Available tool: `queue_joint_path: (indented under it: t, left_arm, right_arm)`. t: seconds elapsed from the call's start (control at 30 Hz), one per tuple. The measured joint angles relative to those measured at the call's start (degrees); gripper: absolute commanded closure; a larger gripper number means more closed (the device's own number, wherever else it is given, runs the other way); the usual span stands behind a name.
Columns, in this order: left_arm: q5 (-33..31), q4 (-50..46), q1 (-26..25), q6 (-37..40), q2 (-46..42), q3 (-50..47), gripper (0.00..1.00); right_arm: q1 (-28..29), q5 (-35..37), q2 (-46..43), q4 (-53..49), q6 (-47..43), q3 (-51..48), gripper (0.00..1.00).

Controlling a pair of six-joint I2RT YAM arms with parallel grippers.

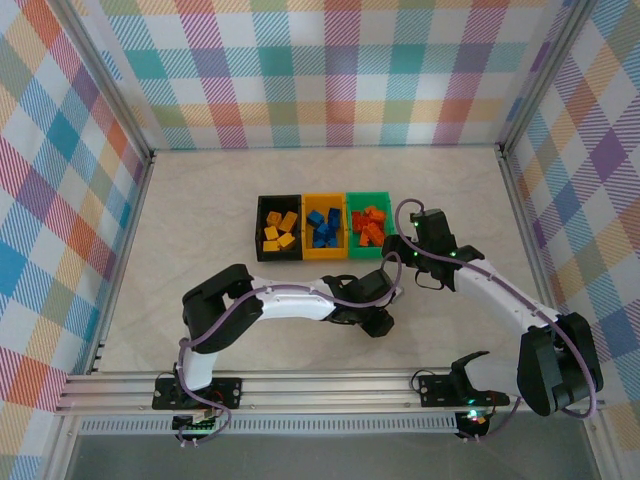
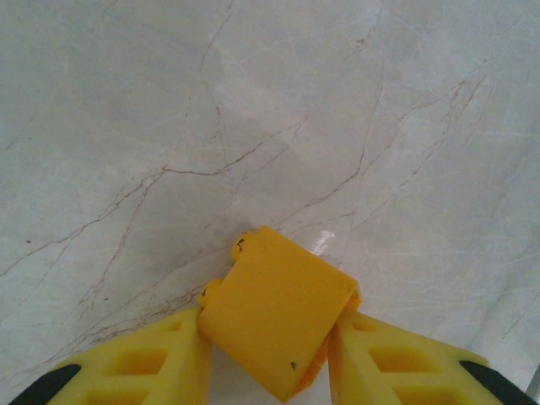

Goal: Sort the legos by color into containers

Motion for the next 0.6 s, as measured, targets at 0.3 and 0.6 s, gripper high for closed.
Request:
queue_joint_path:
  t: [0.3, 0.6]
  left_arm:
    - [-3.2, -0.1, 2.1, -1.6, -10.4, -9.6, 0.67]
    - [-8.4, -1.8, 14.0, -4.6, -34.9, -19.9, 0.66]
  right_arm:
    - [-0.1, -2.0, 0.0, 0.0, -0.1, 0.0, 0.32]
    - [7.4, -6.0, 1.0, 0.1, -0.5, 0.0, 0.32]
